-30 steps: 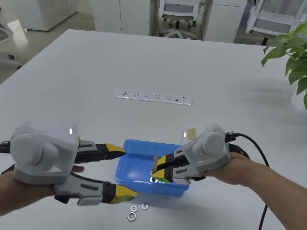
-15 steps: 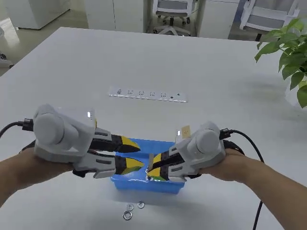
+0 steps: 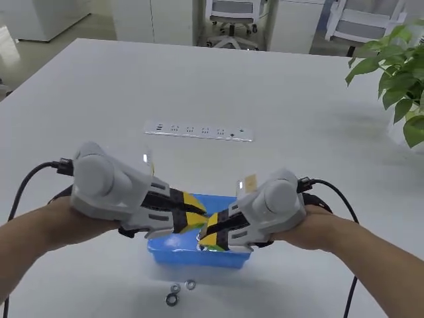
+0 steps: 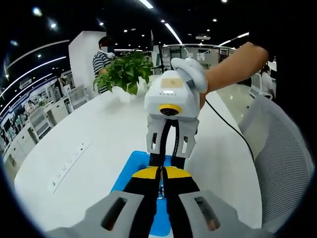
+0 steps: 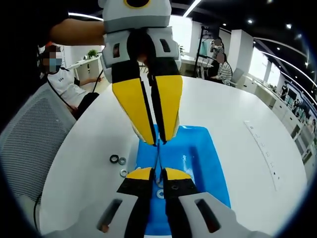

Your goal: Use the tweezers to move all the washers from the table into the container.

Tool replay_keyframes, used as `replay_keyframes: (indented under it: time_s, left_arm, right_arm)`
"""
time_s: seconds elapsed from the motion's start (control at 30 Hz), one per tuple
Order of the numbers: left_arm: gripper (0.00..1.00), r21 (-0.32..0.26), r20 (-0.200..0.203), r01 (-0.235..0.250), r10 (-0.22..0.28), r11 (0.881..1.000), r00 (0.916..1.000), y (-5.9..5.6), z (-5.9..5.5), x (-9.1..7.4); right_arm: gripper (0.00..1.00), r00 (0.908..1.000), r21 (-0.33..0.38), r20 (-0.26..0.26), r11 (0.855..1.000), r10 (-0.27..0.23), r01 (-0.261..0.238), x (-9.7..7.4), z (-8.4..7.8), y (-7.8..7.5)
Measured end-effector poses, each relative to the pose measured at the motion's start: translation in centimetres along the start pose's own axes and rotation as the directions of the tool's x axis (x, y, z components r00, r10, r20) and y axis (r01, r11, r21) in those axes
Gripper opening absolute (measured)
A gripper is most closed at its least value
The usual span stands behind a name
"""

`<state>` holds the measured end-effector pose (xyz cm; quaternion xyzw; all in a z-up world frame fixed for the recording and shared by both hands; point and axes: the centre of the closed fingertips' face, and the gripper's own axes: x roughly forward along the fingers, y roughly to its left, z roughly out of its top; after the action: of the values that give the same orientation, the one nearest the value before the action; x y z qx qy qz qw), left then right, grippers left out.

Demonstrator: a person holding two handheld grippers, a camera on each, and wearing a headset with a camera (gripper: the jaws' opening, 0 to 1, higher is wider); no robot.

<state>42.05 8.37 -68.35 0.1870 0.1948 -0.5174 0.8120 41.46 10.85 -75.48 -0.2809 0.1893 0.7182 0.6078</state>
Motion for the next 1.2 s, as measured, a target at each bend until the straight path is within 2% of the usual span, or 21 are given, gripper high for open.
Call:
replay_keyframes:
  time_s: [0.33, 0.57, 0.67, 1.03, 1.2]
  left_arm:
    - [0.05, 0.011, 0.004, 0.007, -0.007, 1.000, 1.0000, 0.1, -0.1, -0.2]
    - [0.05, 0.016, 0.006, 0.011, -0.011, 1.000, 0.9999, -0.5, 0.6, -0.3]
    - [0.05, 0.021, 0.008, 0.011, -0.011, 1.000, 0.9999, -0.7, 1.1, -0.3]
    - [0.04, 0.010, 0.020, -0.002, 0.002, 1.000, 0.9998, -0.2, 1.6, -1.0]
    - [0.04, -0.004, 0.039, -0.007, 0.007, 1.000, 0.9992, -0.1, 2.0, -1.7]
  right_arm:
    - [0.11, 1.0000, 0.007, -0.004, 1.000, -0.004, 0.004, -0.1, 0.2, 0.1]
    - [0.12, 0.9999, 0.012, -0.002, 1.000, -0.012, 0.012, -0.4, 0.4, 0.1]
    - [0.16, 0.9998, 0.020, -0.001, 1.000, -0.021, 0.021, -0.6, 0.5, 0.1]
    - [0.27, 0.9986, 0.018, -0.015, 0.999, -0.051, 0.051, -1.9, 0.7, 0.4]
    - [0.32, 0.9970, 0.036, -0.007, 0.996, -0.077, 0.077, -2.9, 1.0, 0.8]
